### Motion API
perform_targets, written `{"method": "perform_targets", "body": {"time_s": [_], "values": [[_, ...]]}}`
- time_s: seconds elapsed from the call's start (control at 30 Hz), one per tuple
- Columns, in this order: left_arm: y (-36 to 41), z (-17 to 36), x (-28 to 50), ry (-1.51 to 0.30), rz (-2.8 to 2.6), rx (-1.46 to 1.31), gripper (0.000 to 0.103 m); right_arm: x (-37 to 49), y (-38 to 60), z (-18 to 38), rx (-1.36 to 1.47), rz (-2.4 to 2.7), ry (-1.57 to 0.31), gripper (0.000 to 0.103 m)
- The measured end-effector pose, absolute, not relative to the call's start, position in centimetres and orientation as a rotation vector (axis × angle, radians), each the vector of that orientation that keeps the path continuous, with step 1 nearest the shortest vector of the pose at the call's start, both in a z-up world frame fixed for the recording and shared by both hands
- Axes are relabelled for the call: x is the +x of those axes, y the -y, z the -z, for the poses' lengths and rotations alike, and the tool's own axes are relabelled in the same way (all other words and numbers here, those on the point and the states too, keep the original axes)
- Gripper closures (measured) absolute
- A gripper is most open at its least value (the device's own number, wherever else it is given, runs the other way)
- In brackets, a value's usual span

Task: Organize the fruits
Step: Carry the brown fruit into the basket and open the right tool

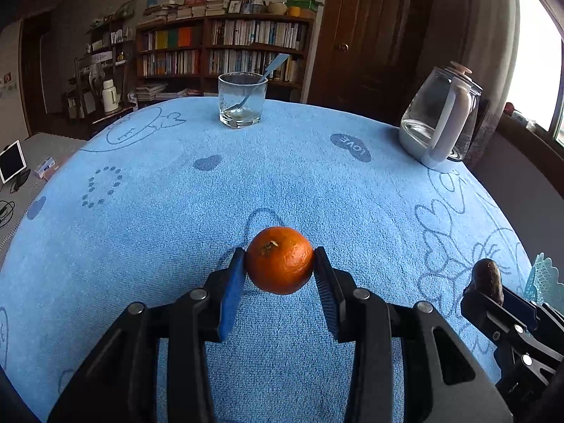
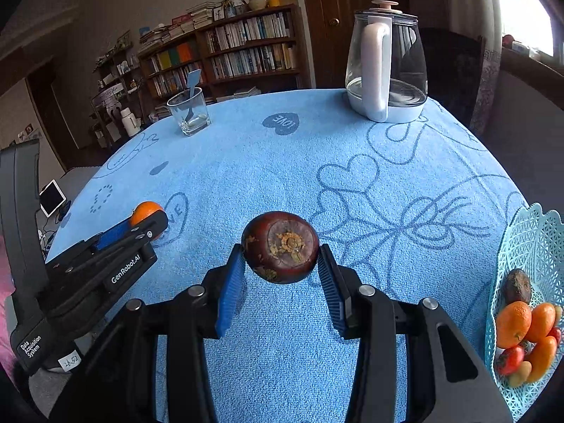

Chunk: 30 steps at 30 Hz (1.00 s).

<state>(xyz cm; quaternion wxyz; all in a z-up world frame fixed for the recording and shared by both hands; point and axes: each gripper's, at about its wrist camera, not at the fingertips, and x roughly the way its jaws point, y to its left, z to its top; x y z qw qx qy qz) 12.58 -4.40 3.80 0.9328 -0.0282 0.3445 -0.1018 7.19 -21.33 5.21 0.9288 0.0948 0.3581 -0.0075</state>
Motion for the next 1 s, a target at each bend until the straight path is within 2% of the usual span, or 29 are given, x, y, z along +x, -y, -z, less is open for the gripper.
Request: {"method": "perform_targets", "body": {"time_s": [1.0], "values": [[8.9,-4.9,8.9,-0.636,0.358,0.068,0.063,-1.1,30.3,-7.2,0.339,0.235,-0.655,0.059]]}}
